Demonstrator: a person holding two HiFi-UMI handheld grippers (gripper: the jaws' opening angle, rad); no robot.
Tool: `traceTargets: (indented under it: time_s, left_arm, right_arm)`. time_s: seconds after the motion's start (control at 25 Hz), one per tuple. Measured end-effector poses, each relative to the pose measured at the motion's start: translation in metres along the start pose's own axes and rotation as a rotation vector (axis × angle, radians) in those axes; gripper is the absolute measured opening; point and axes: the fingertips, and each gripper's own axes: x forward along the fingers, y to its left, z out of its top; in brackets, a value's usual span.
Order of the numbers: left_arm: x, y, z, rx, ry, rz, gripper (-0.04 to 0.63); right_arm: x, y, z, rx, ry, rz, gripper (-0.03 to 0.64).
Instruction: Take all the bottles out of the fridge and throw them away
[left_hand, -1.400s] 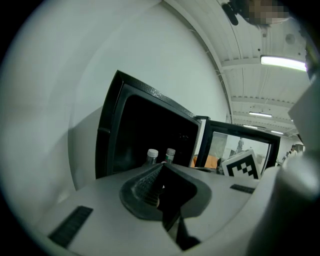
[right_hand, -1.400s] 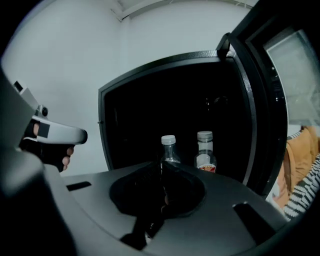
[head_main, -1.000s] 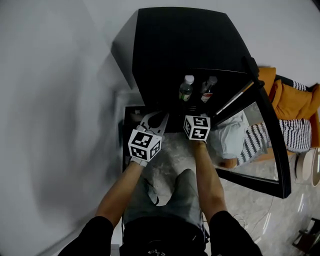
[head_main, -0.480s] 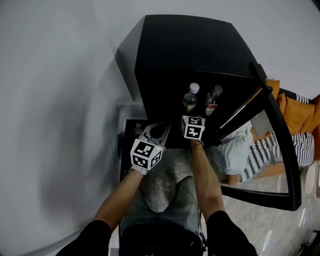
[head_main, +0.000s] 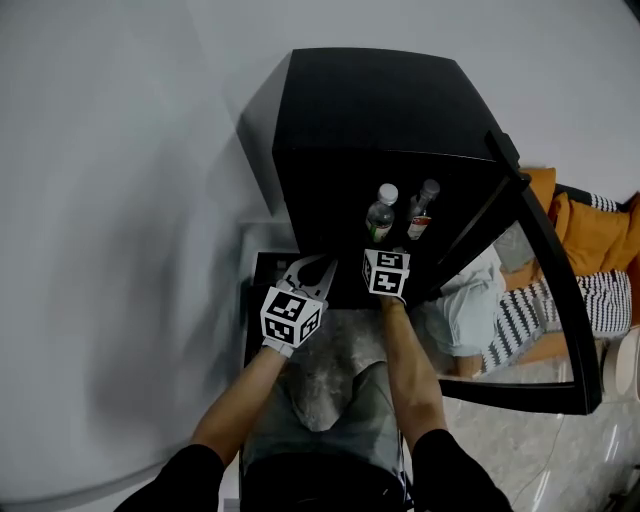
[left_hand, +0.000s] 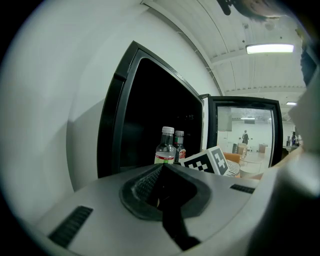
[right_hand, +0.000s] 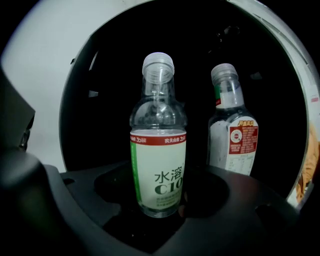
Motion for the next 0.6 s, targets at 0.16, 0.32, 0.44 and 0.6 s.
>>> traceTargets:
  time_s: [0.16,0.32,0.44,0.6]
  left_arm:
    - [-0.005,-0.013,0.011,0.000,0.010,-0.003,0.006]
    - [-0.014,-0.034,0.031,-0.008,0.023,-0.009,0.006]
    - [-0.025,-0.049,0.054,-0.021,0.045,-0.008,0.006]
    - [-0.043,-0.066,0.098,-0.043,0.074,0.000,0.006]
  right_arm:
    - [-0.020,-0.003,0.005,0.001,0.004,0.006,0.308]
    - [-0.051,0.000,0.017,0.009,0.021,0.027,0.307]
    - [-0.084,0.005,0.038,0.013,0.033,0.040,0.307]
    - [-0.132,0.008,0.074,0.033,0.063,0.042,0.307]
